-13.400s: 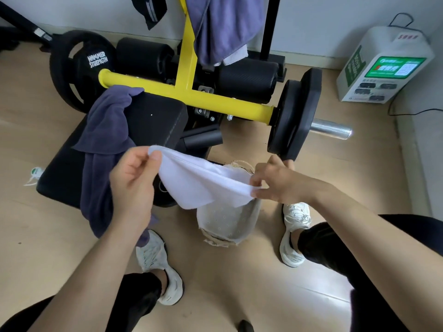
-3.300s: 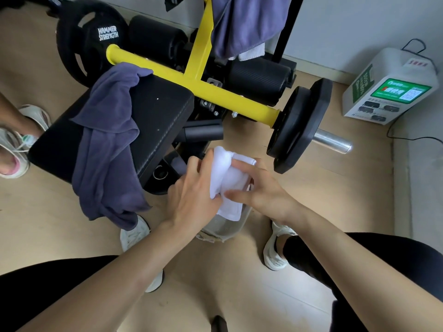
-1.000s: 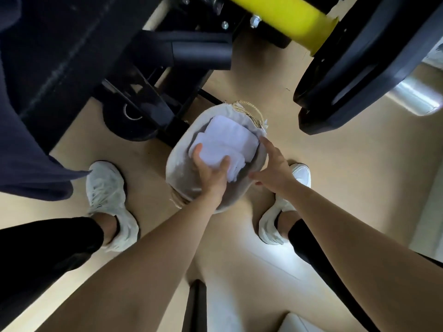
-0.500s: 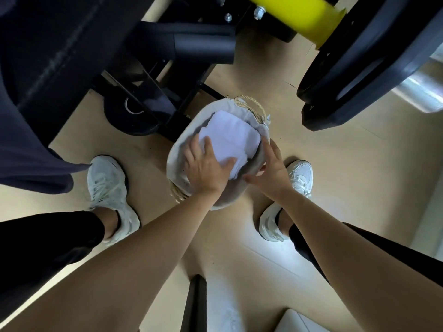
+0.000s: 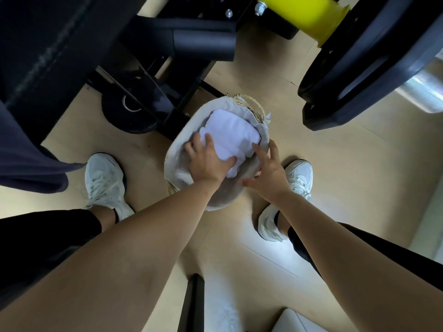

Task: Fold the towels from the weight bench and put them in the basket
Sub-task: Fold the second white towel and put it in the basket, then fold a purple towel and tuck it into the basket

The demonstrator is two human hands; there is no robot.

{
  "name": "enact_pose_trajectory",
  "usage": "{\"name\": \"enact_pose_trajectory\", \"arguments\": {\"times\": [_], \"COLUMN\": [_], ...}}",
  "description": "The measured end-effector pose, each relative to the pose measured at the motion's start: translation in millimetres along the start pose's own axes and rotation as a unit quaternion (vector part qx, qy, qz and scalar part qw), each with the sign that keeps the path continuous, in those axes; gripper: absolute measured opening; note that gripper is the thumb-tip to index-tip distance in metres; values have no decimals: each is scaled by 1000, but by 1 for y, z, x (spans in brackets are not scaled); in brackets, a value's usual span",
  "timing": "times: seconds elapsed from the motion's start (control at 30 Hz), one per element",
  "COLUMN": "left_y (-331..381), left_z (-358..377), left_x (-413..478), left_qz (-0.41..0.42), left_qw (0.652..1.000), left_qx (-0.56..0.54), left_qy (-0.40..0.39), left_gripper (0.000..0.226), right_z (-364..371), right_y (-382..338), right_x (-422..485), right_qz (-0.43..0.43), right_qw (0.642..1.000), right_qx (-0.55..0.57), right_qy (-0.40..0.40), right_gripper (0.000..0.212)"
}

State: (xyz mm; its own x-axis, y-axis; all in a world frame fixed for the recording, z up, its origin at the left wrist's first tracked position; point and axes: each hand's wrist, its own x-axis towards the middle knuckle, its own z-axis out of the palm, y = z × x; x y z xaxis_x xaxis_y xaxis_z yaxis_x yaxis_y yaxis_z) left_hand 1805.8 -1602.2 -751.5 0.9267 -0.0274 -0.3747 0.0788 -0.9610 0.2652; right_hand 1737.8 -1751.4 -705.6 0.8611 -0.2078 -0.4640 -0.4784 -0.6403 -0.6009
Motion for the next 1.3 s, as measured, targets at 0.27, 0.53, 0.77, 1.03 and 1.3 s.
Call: {"name": "enact_pose_trajectory", "arguments": {"times": [0.27,0.53,0.77,1.03,1.3], "left_y": [-9,-19,-22,-40,-119], "left_z": [-18,-59,-152,-302,-348], "left_x": [-6,-30,-78,-109,-60], "left_qz": [30,70,174,273,17], "left_qw": [1000,994,980,906,956], "left_qx": [-3,-80,-97,-88,12], "left_qy": [-9,-39,-6,311,291], "left_gripper": [101,73,42,26,65], "right_z": [-14,-40,-64,-92,-91], "right_y": [-6,-37,-71,-205,-290], "right_x": [2,-5,-14,-51,-70], "right_qz": [14,37,44,-102,-207], "right_qw": [999,997,995,982,973], "right_qx": [-3,-51,-64,91,92], "right_qy": [-31,-40,67,130,35], "right_gripper": [99,89,44,6,11]}}
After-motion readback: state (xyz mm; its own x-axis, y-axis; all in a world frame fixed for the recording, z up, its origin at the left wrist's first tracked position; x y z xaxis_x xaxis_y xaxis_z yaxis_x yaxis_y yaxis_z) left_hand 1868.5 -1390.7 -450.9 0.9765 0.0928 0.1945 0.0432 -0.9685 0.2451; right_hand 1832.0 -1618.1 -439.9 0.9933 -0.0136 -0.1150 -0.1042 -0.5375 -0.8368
